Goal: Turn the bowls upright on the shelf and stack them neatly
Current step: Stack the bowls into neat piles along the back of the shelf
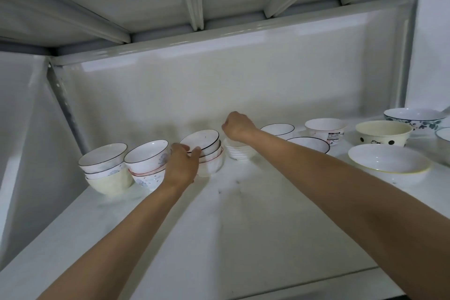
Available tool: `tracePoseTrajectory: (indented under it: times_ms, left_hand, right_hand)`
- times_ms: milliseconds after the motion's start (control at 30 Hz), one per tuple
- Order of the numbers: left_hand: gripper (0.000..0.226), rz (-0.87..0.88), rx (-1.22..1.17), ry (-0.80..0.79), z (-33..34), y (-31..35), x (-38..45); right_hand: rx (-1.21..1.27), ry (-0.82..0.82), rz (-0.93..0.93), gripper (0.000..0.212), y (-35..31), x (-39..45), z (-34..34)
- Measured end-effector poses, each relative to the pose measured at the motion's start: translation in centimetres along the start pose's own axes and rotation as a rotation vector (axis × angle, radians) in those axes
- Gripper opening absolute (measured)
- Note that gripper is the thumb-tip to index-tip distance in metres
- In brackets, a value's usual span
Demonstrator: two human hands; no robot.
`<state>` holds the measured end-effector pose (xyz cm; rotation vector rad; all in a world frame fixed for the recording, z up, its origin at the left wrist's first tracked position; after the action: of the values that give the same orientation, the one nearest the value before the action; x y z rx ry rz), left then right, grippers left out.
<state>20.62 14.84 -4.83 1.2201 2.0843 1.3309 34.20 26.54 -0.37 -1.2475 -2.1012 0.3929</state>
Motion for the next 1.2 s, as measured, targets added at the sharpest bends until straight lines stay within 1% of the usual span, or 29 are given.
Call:
tracePoseTrajectory:
  times_ms: [67,133,233,300,367,433,500,567,633,700,767,833,900,967,1067,1133,1200]
  left_hand:
    - [0.029,0.018,0.005,-0.115,1.5,1.2,-1.1]
    - [0.027,0.010,-0.034,-0.242,3.4,2.6,-2.4]
    - [0.027,0.006,-0.046,-0.358,6.2,4.8,-3.8]
    - [0.021,-0.023,-0.040,-0.457,8.2,5.7,-4.6]
    - [0.020,-0.083,-0.040,-0.564,10.2,6.3,-5.4]
    - [0.025,-0.137,-0.036,-0.635,12.3,6.6,-5.8]
    - [0.035,-0.198,-0.052,-0.683,14.2,6.9,-5.9]
    - [0.048,-0.284,-0.109,-0.729,15.9,7.0,-5.8]
    - [0.052,-0.336,-0.139,-0.761,17.2,7.2,-6.1]
    - [0.046,-0.347,-0.137,-0.760,17.9,7.4,-6.2]
    - [0.033,-0.366,-0.161,-0.745,18.2,7.5,-6.0]
    - [0.024,-0.397,-0.181,-0.722,18.1,7.4,-5.9]
    - [0.023,-0.422,-0.195,-0.689,17.7,7.5,-5.7]
    - [0.023,-0.416,-0.229,-0.621,16.9,7.9,-5.4]
    - [0.027,-0.352,-0.279,-0.447,15.4,8.5,-4.3]
    - [0.025,-0.321,-0.354,-0.316,14.6,8.6,-3.6]
    - [0.021,-0.299,-0.461,-0.220,14.0,8.4,-3.0]
  right_hand:
    - [0.002,-0.011,0.015,0.023,1.2,-0.1,-1.3]
    - [0.020,-0.031,0.034,0.010,2.6,-0.3,-2.7]
    - [0.008,-0.086,0.044,0.019,5.0,-0.4,-5.1]
    - [-0.065,-0.140,0.050,0.015,6.9,-1.0,-7.0]
    - [-0.193,-0.191,0.061,0.010,9.1,-1.5,-9.0]
    - [-0.353,-0.223,0.072,0.009,11.3,-2.1,-10.9]
    - [-0.440,-0.286,0.095,0.018,13.0,-2.6,-12.2]
    - [-0.432,-0.413,0.139,0.024,14.7,-3.0,-12.6]
    - [-0.316,-0.561,0.220,0.023,16.5,-3.4,-12.0]
    - [-0.117,-0.658,0.286,0.028,17.8,-3.8,-11.1]
    - [0.003,-0.707,0.272,0.035,18.5,-3.7,-10.5]
    - [0.073,-0.710,0.239,0.037,18.6,-3.5,-10.1]
    - [0.102,-0.701,0.206,0.038,18.4,-3.1,-10.0]
    - [0.117,-0.657,0.170,0.034,17.5,-2.6,-10.3]
    - [0.194,-0.548,0.103,0.029,15.6,-1.4,-10.6]
    - [0.259,-0.468,0.069,0.028,14.5,-0.4,-10.4]
    - [0.308,-0.377,0.032,0.025,13.5,0.4,-9.7]
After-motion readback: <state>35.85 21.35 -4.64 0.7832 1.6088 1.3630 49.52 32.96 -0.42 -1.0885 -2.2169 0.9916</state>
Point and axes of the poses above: each hand's wrist, its own x-axis towards the middle knuckle, its own z-axis out of the palm, y = z × x, the point moved 3 cm from there along x, towards the middle knuckle, and after that the axes turned 10 degrees about -z, right-handed, at the moved point
